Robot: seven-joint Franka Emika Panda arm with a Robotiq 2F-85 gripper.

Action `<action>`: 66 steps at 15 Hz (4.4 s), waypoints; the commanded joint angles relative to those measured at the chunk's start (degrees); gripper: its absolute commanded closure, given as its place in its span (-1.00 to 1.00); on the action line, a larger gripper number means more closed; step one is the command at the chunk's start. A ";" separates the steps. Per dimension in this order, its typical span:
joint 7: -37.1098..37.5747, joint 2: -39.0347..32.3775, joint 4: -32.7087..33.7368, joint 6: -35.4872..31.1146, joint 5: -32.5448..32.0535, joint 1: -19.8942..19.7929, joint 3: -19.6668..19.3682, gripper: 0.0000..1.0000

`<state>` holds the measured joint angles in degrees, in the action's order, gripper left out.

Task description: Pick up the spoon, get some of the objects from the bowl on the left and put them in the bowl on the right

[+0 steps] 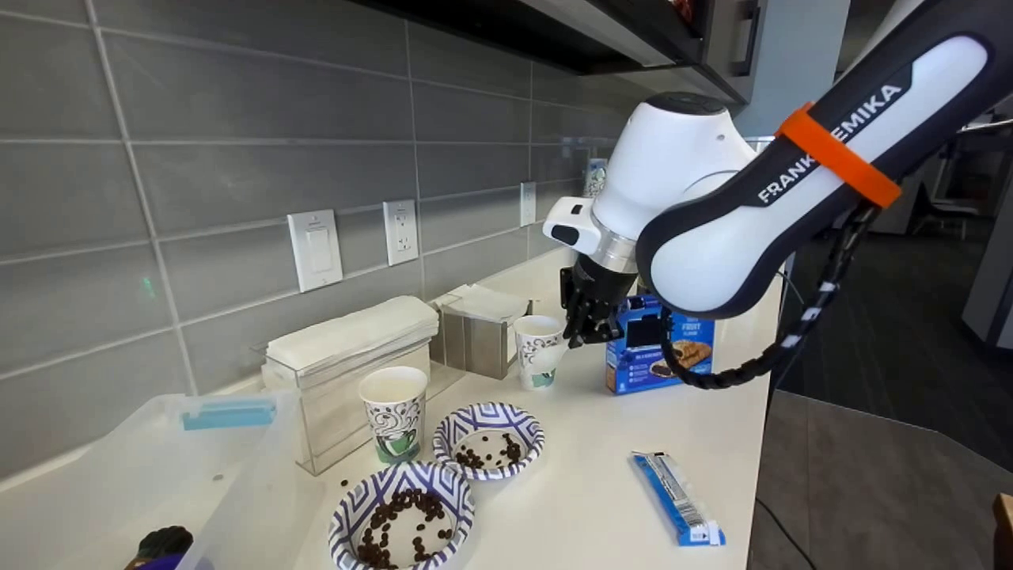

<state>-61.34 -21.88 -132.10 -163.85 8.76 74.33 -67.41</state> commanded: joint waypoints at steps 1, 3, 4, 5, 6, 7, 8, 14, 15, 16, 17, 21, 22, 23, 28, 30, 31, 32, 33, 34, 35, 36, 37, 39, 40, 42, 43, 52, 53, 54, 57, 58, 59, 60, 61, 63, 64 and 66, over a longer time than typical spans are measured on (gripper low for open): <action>4.25 3.47 2.56 15.01 -0.39 5.22 -6.20 0.93; 12.55 11.17 4.63 23.47 -11.46 1.53 -2.99 0.93; 13.04 13.94 5.81 27.62 -13.39 0.10 -1.12 0.93; 15.15 16.39 6.93 31.90 -16.04 -2.33 1.93 0.93; 16.46 18.30 7.98 36.04 -17.28 -5.62 5.97 0.93; 14.48 20.79 8.29 38.40 -16.94 -10.26 11.29 0.93; 12.62 21.98 8.78 41.42 -15.46 -13.55 15.14 0.93; 5.13 22.99 7.21 40.56 -7.65 -37.55 40.96 0.73; 4.22 23.04 6.86 40.57 -6.82 -39.18 42.68 0.73; 3.74 23.02 6.68 40.57 -6.50 -39.86 43.35 0.73; 3.51 23.02 6.58 40.57 -6.36 -40.13 43.59 0.73; -0.12 23.02 6.92 43.25 -4.12 -42.45 45.68 0.93; -4.44 22.93 6.85 43.55 0.00 -46.59 49.24 0.93; -9.59 22.79 6.83 43.75 3.98 -50.37 52.30 0.93; -30.47 20.86 6.74 46.11 16.44 -63.49 60.38 0.93; -39.17 19.49 6.23 46.30 19.31 -66.60 62.00 0.93; -43.52 18.78 5.80 45.70 20.80 -67.85 62.70 0.93; -47.79 18.05 5.30 44.49 22.95 -68.90 63.47 0.93; -51.91 17.17 5.05 44.01 24.63 -69.89 64.13 0.93; -56.05 16.01 4.62 43.52 24.92 -70.86 64.62 0.93; -60.06 14.93 4.17 43.40 26.02 -71.99 64.92 0.93; -62.73 14.03 3.80 42.77 26.04 -72.71 65.37 0.93; -63.47 12.90 3.40 41.50 25.57 -73.24 65.69 0.93; -59.92 13.63 4.03 42.40 23.64 -73.90 66.34 0.73; -60.45 12.62 3.64 40.88 23.47 -74.31 66.58 0.73; -61.01 11.54 3.52 39.88 23.41 -74.55 66.86 0.73; -61.02 11.48 3.53 39.84 23.41 -74.54 66.96 0.73; -78.56 9.43 5.27 45.84 26.07 -77.49 69.62 0.93; -81.00 8.95 5.70 47.24 26.02 -77.80 69.72 0.93; -82.92 8.40 6.14 48.27 26.29 -77.98 69.78 0.93; -88.49 6.18 7.78 48.75 28.56 -78.53 70.15 0.93; -89.91 5.16 8.72 49.48 28.78 -78.65 70.20 0.93; -91.47 4.03 9.56 49.58 28.94 -78.74 70.36 0.93; -92.33 3.19 10.08 49.13 28.94 -78.68 70.46 0.93; -93.01 2.11 10.80 49.07 28.48 -78.62 70.61 0.93; -94.18 0.15 11.76 48.58 28.48 -78.63 71.08 0.93; -94.65 -0.76 12.19 48.53 28.40 -78.64 71.37 0.93; -95.16 -2.56 13.36 48.90 27.64 -78.70 71.70 0.93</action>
<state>-154.28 -20.84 -121.63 -116.39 36.46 -3.23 3.17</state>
